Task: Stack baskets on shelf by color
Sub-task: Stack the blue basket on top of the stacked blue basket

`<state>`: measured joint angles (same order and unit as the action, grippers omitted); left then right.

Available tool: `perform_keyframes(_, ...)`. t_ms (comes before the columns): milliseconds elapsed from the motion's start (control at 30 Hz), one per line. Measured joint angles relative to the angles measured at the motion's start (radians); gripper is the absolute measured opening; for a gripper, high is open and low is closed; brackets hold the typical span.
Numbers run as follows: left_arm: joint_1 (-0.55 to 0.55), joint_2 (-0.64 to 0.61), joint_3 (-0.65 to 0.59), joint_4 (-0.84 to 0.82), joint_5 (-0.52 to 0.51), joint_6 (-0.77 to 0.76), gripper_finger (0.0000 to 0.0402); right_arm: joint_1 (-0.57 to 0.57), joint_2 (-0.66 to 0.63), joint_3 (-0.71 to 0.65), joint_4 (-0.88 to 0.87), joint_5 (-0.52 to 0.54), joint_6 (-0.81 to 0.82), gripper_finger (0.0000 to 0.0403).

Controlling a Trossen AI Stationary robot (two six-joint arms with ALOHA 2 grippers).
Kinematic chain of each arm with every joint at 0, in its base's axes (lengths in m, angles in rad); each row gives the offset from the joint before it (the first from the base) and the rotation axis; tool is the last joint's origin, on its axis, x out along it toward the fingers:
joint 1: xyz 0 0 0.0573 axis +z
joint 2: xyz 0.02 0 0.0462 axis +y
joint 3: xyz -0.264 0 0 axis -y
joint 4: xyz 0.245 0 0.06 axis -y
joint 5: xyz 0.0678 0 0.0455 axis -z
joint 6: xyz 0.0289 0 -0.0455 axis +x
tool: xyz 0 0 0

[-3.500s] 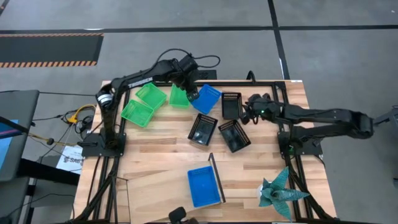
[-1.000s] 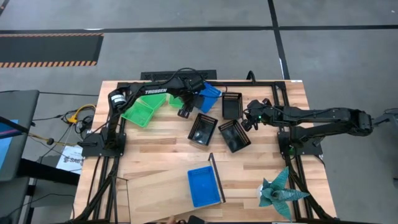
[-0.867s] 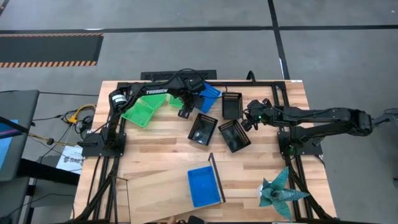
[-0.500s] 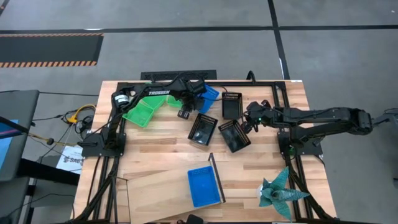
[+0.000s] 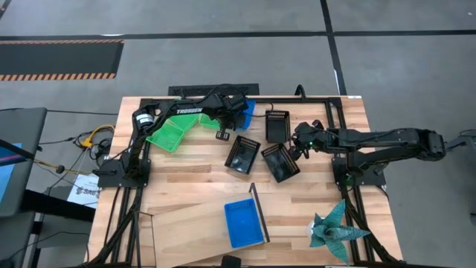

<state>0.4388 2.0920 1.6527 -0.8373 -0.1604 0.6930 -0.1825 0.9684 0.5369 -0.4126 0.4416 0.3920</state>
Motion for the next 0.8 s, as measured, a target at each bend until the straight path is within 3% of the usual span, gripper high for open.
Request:
perform_keyframes(367,-0.109,-0.187,0.026,-0.123,-0.042,-0.364,0.0000,-0.007,0.000,0.000,-0.033,0.000,0.003,0.0118)
perform_keyframes(633,-0.350,-0.353,0.026,-0.209,-0.136,-0.756,0.0000,-0.011,0.000,0.000,-0.048,0.001,0.020,0.0118)
perform_keyframes(800,-0.540,-0.382,0.026,-0.228,-0.141,-0.950,0.0000,-0.008,0.000,0.000,-0.055,0.000,0.021,0.0118)
